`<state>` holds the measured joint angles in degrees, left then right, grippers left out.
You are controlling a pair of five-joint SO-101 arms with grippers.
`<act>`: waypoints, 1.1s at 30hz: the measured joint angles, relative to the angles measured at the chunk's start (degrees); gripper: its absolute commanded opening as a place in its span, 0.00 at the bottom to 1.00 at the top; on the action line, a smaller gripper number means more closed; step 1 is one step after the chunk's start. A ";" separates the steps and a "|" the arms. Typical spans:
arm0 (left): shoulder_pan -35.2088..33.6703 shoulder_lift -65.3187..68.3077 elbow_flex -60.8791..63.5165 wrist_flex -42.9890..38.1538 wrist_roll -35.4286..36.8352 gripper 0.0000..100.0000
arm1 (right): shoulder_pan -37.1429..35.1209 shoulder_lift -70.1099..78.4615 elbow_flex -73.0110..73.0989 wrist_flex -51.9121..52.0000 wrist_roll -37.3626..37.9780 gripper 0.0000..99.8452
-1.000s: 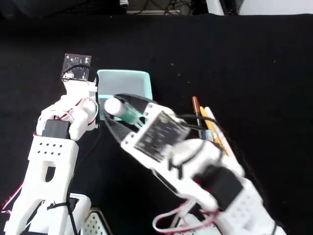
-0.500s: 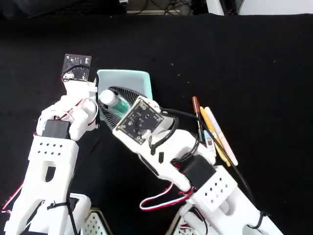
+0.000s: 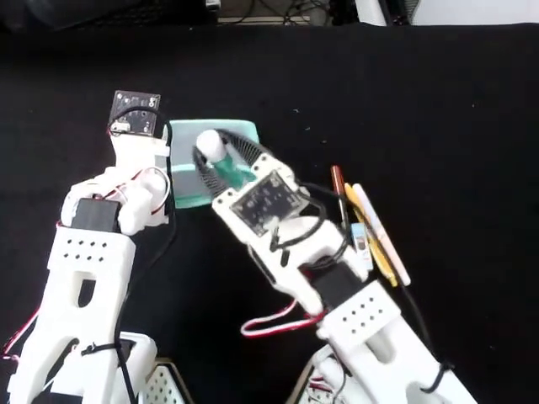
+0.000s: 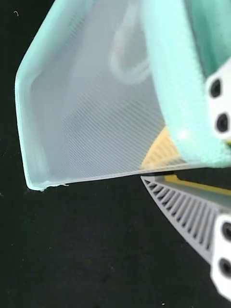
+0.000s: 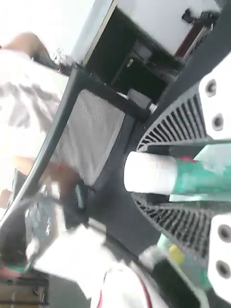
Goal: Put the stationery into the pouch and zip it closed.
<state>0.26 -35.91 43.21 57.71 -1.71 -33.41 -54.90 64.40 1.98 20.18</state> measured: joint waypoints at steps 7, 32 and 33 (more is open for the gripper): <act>-0.09 0.00 0.53 0.00 0.00 0.03 | 2.02 12.92 0.00 -11.34 0.00 0.01; -0.09 0.00 0.26 0.35 0.00 0.03 | 19.87 0.26 -1.76 53.63 -7.74 0.01; -0.09 0.00 0.26 0.35 0.00 0.03 | 19.87 3.16 -1.76 53.36 -8.18 0.01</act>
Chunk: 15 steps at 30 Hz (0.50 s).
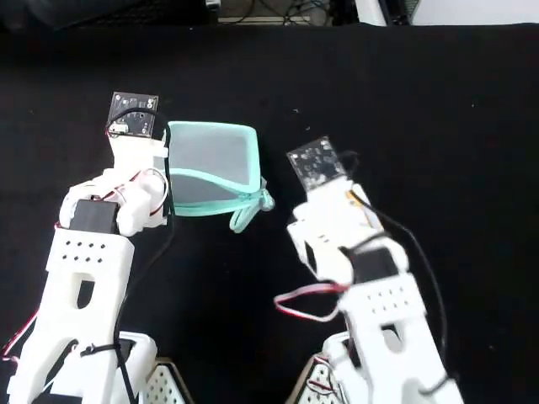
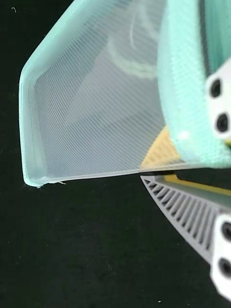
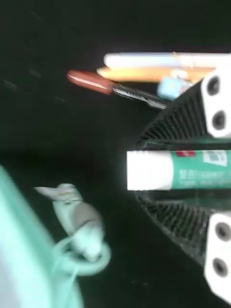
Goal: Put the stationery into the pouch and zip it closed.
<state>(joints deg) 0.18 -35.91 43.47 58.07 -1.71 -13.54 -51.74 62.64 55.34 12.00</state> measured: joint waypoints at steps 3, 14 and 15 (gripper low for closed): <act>0.00 0.00 0.00 0.00 0.00 0.03 | 0.62 8.88 0.53 -5.36 -2.90 0.01; 0.00 0.00 0.00 0.00 0.00 0.03 | 0.53 42.81 -10.90 -8.79 -4.31 0.15; 0.00 0.00 0.00 0.00 0.00 0.03 | 0.44 44.92 -13.01 -7.47 -4.31 0.15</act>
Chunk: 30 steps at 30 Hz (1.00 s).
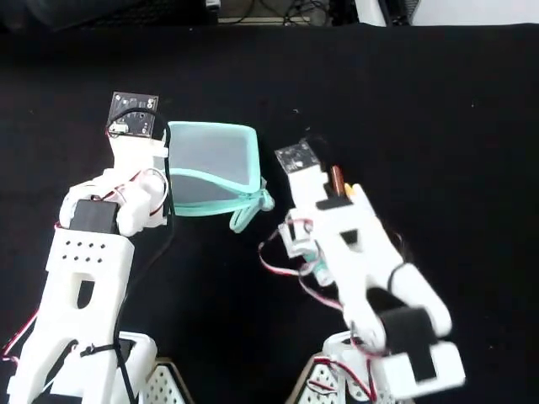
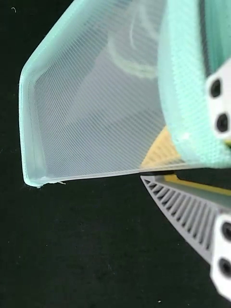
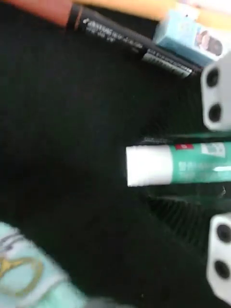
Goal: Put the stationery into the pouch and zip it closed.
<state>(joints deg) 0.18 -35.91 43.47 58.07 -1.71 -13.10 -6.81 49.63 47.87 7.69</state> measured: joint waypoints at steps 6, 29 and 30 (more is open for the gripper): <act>0.00 0.00 0.00 0.00 0.00 0.03 | -0.18 5.27 -5.80 3.96 -0.18 0.15; 0.00 0.00 0.18 -0.88 0.00 0.03 | 0.09 6.42 -12.66 11.34 9.93 0.15; 0.00 0.00 0.18 -0.88 0.00 0.03 | 0.09 6.51 -12.66 11.34 9.93 0.15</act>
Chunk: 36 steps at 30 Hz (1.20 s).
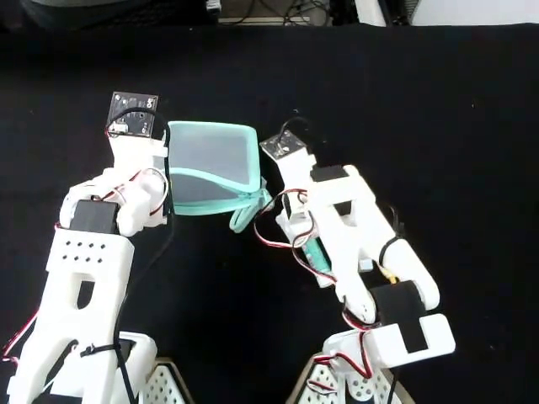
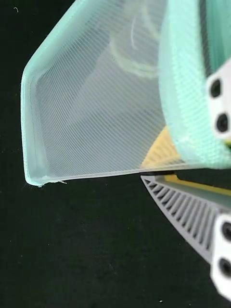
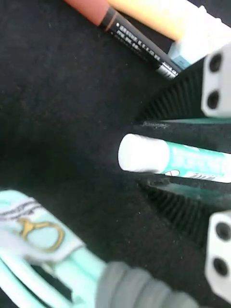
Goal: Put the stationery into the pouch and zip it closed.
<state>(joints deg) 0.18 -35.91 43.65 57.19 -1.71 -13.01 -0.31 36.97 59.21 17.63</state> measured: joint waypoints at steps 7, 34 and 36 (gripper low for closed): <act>0.00 0.00 0.00 0.00 0.00 0.03 | 0.00 5.01 -1.58 0.18 0.09 0.15; 0.00 0.00 0.00 0.00 0.00 0.03 | -7.65 -66.11 7.91 3.25 0.18 0.01; 0.00 0.00 0.00 0.00 0.00 0.03 | -13.63 -74.20 9.49 0.18 0.18 0.01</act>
<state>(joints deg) 0.18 -35.91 43.65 57.19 -1.71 -26.64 -74.51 46.46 59.38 17.80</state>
